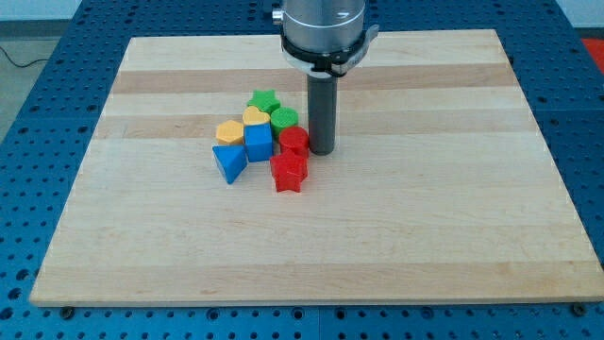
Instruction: Touch the bottom side of the red star
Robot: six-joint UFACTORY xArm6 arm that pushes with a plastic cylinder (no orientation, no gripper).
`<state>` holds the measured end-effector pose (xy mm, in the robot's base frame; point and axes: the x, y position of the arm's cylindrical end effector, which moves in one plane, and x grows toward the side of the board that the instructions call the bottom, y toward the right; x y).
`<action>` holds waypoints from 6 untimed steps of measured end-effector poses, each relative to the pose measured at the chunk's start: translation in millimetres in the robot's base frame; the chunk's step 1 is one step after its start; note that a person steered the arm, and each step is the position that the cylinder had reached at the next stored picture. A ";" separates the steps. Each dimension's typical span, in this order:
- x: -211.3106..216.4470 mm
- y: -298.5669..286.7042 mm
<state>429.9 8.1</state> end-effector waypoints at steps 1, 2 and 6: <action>27.0 24.1; 66.1 29.7; 73.1 -49.3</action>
